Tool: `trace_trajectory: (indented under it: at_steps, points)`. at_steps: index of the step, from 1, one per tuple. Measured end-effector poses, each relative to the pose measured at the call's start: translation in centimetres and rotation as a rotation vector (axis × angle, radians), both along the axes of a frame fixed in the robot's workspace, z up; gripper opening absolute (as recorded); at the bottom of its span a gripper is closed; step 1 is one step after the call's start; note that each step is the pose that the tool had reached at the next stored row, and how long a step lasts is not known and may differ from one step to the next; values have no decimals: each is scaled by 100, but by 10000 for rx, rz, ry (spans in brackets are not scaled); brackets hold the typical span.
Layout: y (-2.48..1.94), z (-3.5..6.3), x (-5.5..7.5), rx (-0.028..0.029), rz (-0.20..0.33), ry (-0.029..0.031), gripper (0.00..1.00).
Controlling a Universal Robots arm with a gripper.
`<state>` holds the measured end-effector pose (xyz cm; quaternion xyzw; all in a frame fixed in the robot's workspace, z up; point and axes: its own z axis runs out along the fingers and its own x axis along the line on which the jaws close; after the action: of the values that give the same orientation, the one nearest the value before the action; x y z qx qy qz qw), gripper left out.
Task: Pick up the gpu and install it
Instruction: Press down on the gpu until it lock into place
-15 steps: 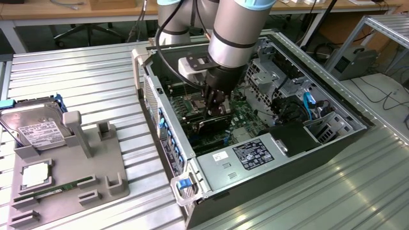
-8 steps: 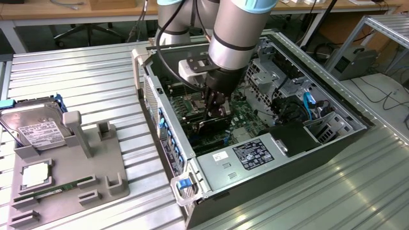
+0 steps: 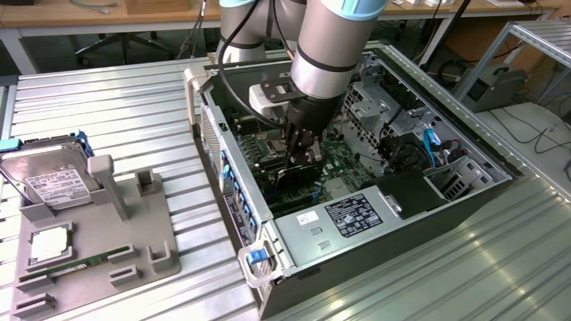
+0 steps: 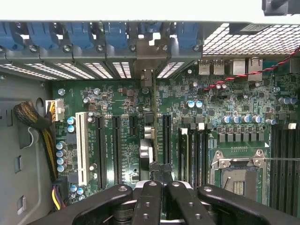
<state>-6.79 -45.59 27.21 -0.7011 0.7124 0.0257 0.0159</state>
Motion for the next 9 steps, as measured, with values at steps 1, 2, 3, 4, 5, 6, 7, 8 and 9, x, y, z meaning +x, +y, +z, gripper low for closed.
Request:
trace_trajectory:
  at_steps: [1, 2, 3, 4, 5, 6, 7, 8, 9]
  points:
    - [0, -5, 0, 1, 0, -1, 11]
    - [0, -6, 0, -2, 0, 1, 11]
    - [0, -6, 0, -3, 0, 1, 11]
    - [0, -6, 0, -3, 0, 2, 11]
    - [0, -7, 0, -2, 0, 1, 11]
    - [0, -8, 0, 0, 0, 0, 11]
    - [0, -9, 0, 1, 0, 0, 11]
    - [-1, -12, -1, 2, 0, -1, 11]
    - [-2, -14, -1, -1, 0, 0, 11]
